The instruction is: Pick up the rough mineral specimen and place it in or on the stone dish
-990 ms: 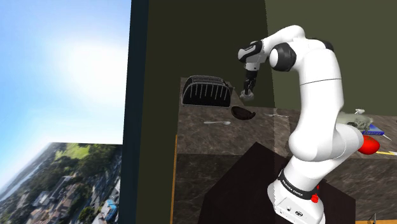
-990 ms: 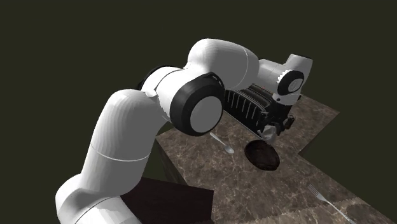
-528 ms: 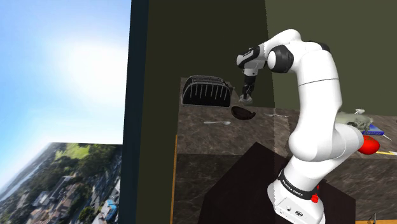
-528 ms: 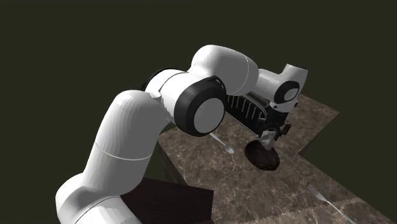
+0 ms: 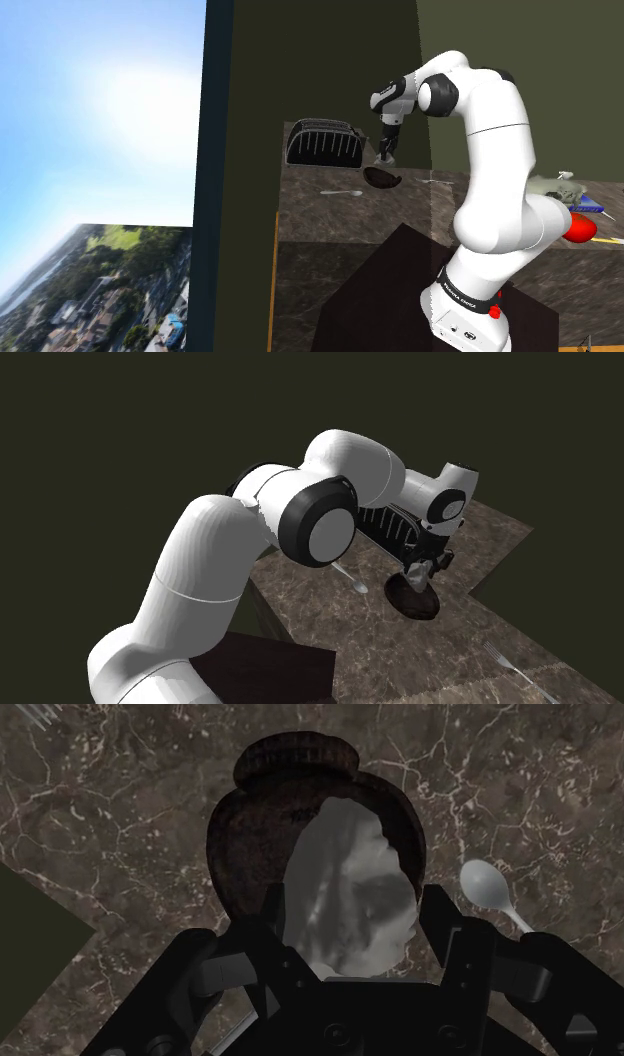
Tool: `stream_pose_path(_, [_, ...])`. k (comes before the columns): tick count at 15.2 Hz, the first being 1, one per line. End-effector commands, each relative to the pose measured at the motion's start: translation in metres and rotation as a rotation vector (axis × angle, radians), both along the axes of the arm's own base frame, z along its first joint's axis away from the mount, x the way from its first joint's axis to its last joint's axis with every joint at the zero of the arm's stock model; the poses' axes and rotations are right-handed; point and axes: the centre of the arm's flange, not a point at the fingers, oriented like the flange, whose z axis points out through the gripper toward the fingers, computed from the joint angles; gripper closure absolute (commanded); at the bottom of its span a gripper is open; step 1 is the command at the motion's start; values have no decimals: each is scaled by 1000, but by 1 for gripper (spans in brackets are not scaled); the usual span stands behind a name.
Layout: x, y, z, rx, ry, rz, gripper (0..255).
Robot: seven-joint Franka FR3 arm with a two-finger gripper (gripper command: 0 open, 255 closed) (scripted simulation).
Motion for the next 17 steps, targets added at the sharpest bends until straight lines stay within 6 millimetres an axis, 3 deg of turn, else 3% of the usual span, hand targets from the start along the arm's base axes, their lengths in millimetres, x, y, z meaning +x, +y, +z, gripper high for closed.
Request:
stream_pose_path(1, [0,0,0,-1,-1,0,255])
stream_pose_path(3, [0,0,0,-1,-1,0,255])
stream_pose_path(4, [0,0,0,-1,-1,0,0])
stream_pose_path(9, [0,0,0,-1,-1,0,0])
stream_pose_path(13, [9,-3,49,-1,-1,0,0])
stream_pose_path(17, [9,-3,49,-1,-1,0,0])
